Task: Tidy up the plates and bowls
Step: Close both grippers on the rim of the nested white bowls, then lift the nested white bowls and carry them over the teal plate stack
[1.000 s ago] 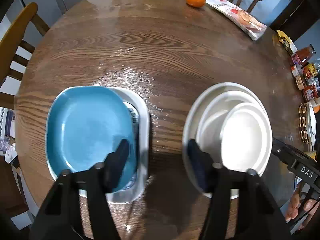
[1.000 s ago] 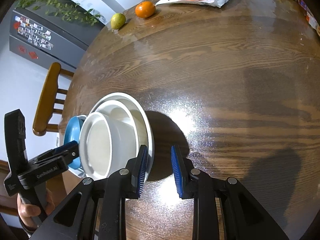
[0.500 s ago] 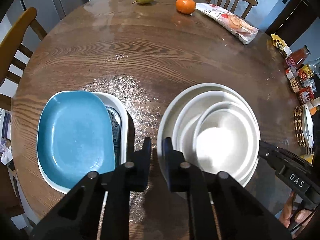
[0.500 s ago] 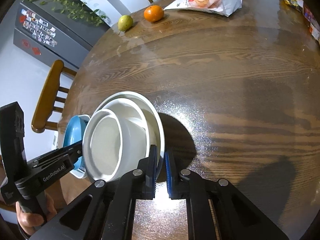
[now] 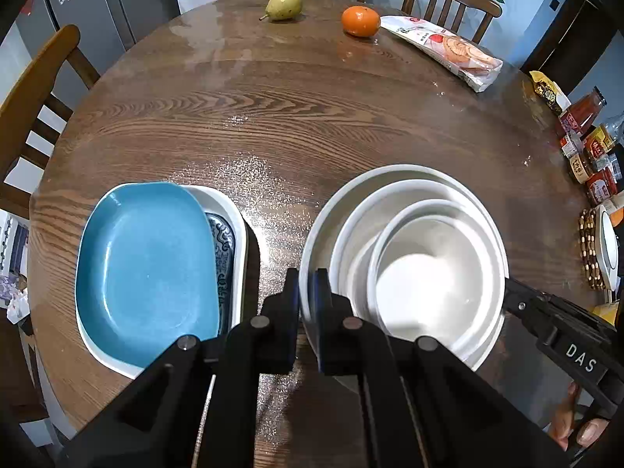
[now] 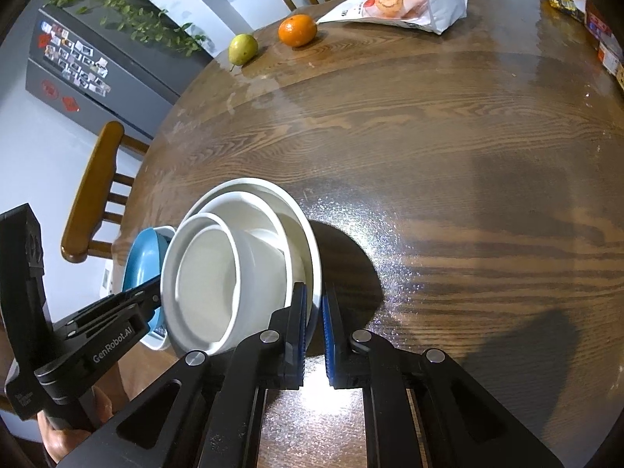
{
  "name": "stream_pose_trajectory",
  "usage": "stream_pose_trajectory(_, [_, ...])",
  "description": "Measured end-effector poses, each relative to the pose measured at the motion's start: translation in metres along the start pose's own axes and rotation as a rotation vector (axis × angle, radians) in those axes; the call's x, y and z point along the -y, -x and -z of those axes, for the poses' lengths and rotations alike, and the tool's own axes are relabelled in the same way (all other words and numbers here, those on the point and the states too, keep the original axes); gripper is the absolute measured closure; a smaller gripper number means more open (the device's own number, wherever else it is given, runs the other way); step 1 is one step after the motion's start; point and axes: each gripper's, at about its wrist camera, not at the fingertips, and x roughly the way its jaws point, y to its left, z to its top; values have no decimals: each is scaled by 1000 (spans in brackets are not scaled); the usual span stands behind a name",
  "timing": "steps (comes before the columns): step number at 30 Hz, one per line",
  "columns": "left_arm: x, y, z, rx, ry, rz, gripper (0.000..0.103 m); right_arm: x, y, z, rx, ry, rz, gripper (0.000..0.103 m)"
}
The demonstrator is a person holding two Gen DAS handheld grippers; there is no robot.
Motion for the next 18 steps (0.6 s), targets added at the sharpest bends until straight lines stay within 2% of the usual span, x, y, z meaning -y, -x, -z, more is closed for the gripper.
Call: stream_pose_trajectory(18, [1,24,-4,70,-10,-3,101,-11,22,-1,52,8,4,92])
